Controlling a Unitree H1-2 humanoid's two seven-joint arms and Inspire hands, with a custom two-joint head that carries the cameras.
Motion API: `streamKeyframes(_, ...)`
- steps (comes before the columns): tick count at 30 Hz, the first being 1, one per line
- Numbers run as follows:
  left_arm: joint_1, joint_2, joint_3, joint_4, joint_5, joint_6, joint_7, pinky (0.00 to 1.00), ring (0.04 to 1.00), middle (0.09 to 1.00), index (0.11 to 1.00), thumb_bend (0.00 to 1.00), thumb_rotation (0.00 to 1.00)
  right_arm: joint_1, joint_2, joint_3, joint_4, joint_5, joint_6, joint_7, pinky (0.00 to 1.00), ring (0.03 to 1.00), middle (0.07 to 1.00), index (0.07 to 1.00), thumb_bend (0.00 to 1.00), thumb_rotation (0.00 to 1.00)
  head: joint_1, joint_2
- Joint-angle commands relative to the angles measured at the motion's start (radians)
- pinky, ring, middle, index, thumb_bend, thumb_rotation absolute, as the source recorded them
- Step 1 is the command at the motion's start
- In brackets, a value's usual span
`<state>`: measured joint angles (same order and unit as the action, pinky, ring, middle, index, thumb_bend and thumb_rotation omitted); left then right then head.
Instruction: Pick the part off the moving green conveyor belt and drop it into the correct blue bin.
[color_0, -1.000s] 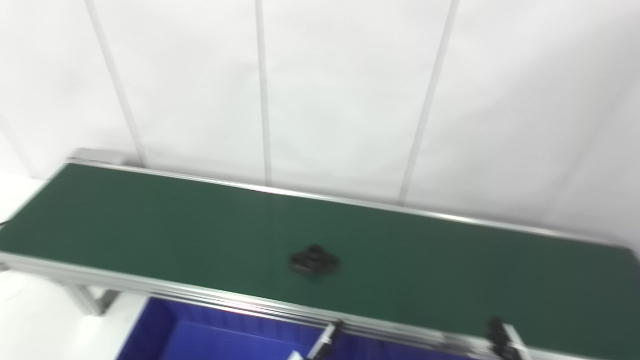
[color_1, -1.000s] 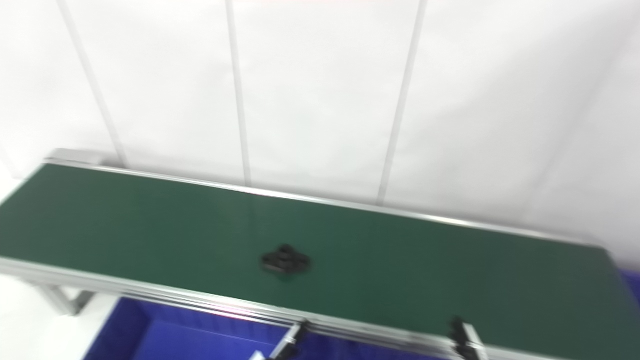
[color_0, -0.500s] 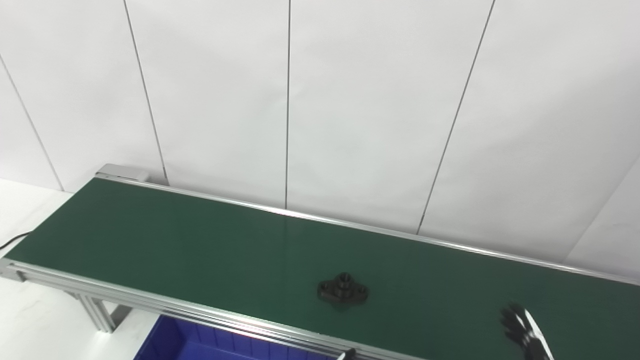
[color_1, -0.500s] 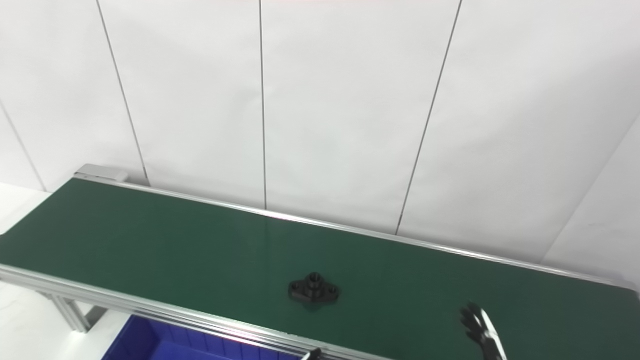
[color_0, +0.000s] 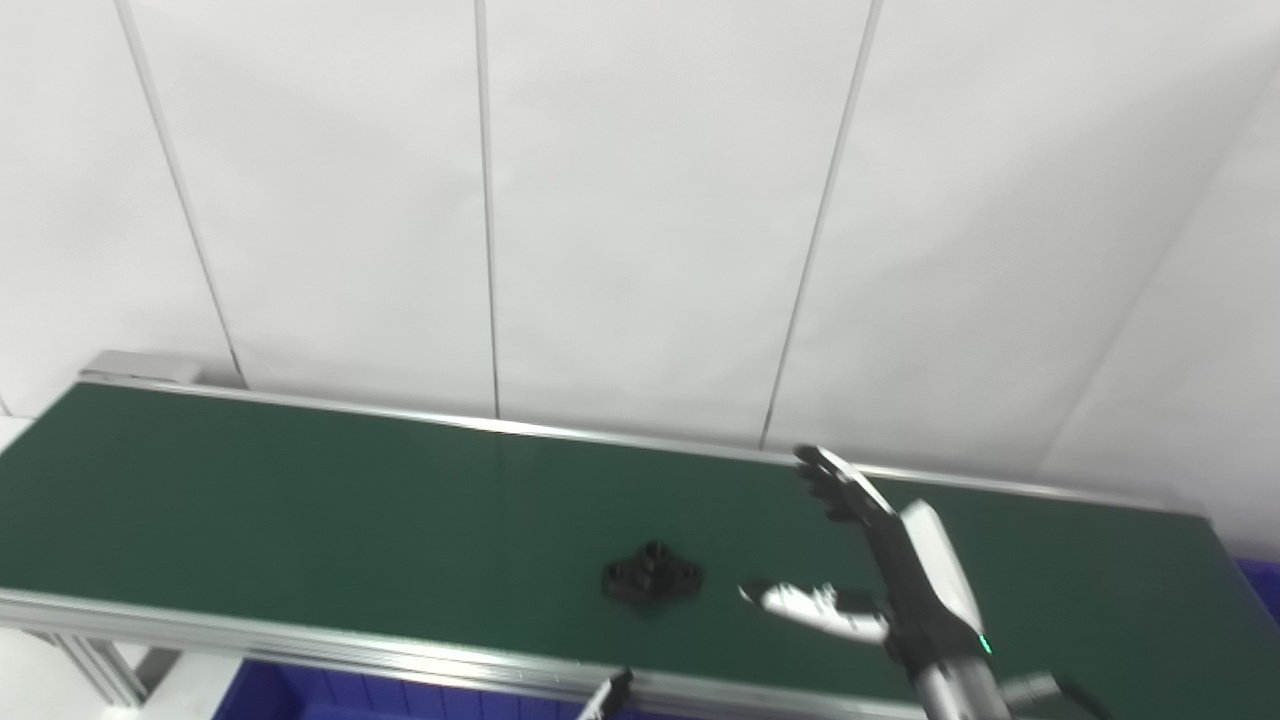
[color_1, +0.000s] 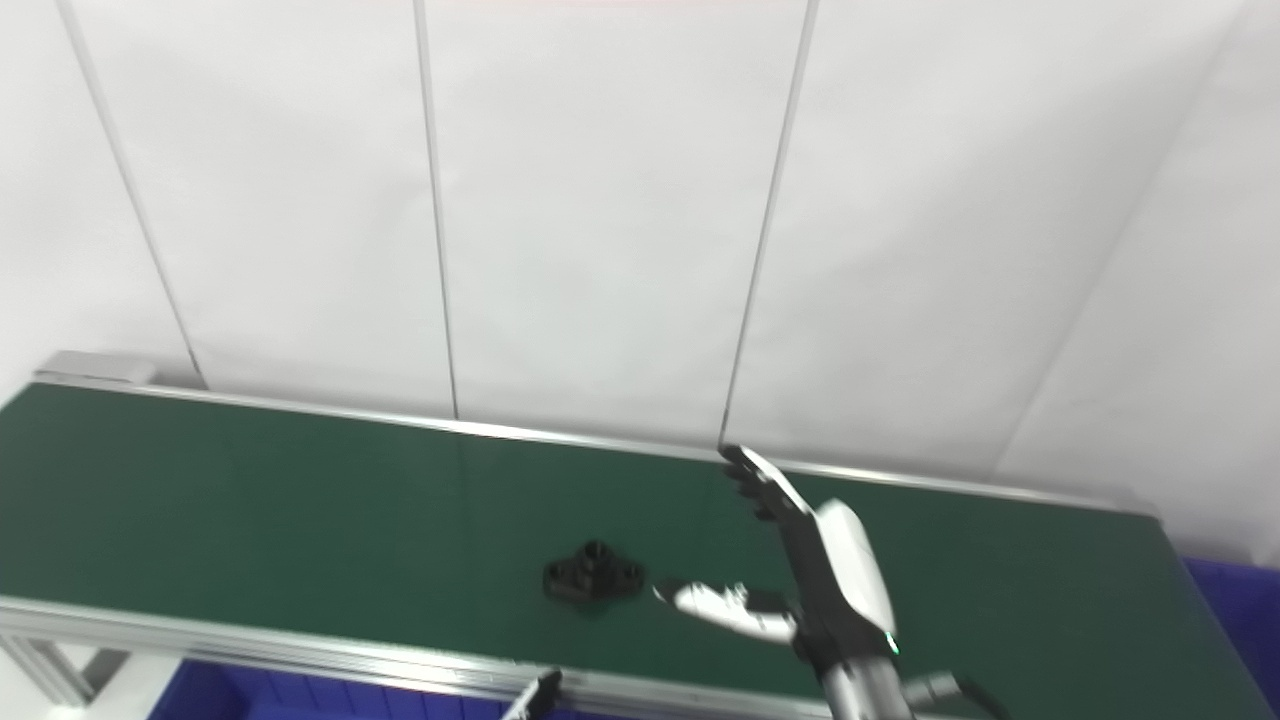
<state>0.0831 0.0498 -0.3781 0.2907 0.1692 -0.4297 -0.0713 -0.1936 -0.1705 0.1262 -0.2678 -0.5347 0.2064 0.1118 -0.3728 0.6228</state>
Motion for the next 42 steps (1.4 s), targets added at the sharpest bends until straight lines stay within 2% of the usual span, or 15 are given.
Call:
streamKeyframes(1,-0.003,-0.003,0.005,-0.054,-0.018,-0.024,-0.02,1.0,1.0,1.0,1.0,0.62,1.0,-0.054,-0.003,0.005,0.003,-0.027,0.048,0.01,0.67,0.77,0.836,0.864,0.8,0.37,-0.017,0.023)
streamKeyframes(6,0.011,0.003,0.023,-0.102,-0.034,0.005,-0.052,1.0,1.0,1.0,1.0,0.63,1.0,-0.11,-0.018,0.035,0.054,-0.065,0.087,0.043,0.69,0.778,0.829,0.863,0.82,0.38,-0.03,0.043)
streamKeyframes(10,0.025,0.02,0.03,-0.147,-0.037,0.028,-0.083,1.0,1.0,1.0,1.0,0.62,1.0,-0.162,-0.045,0.065,0.136,-0.07,0.078,0.067,0.68,0.771,0.823,0.844,0.84,0.33,-0.04,0.063)
streamKeyframes(17,0.038,0.031,0.039,-0.169,-0.044,0.029,-0.113,1.0,1.0,1.0,1.0,0.63,0.96,-0.226,-0.086,0.119,0.236,-0.109,0.126,0.124,0.7,0.789,0.836,0.834,0.86,0.35,-0.036,0.063)
streamKeyframes(22,0.039,0.033,0.043,-0.151,-0.027,0.001,-0.111,1.0,1.0,1.0,1.0,0.63,0.97,-0.267,-0.104,0.157,0.344,-0.124,0.091,0.13,0.68,0.775,0.826,0.831,0.86,0.31,-0.034,0.048)
streamKeyframes(29,0.034,0.026,0.049,-0.122,-0.02,-0.017,-0.104,1.0,1.0,1.0,1.0,0.63,0.97,-0.305,-0.124,0.198,0.449,-0.136,0.084,0.147,0.69,0.781,0.831,0.837,0.85,0.28,-0.032,0.028)
streamKeyframes(38,0.025,0.016,0.055,-0.095,-0.003,-0.031,-0.092,1.0,1.0,1.0,1.0,0.62,0.98,-0.331,-0.165,0.267,0.544,-0.171,0.046,0.141,0.69,0.776,0.823,0.828,0.82,0.19,-0.037,0.015)
streamKeyframes(42,0.025,0.012,0.056,-0.091,-0.008,-0.033,-0.092,1.0,1.0,1.0,1.0,0.63,0.97,-0.334,-0.181,0.302,0.566,-0.195,0.028,0.135,0.67,0.764,0.812,0.824,0.77,0.14,-0.035,0.014)
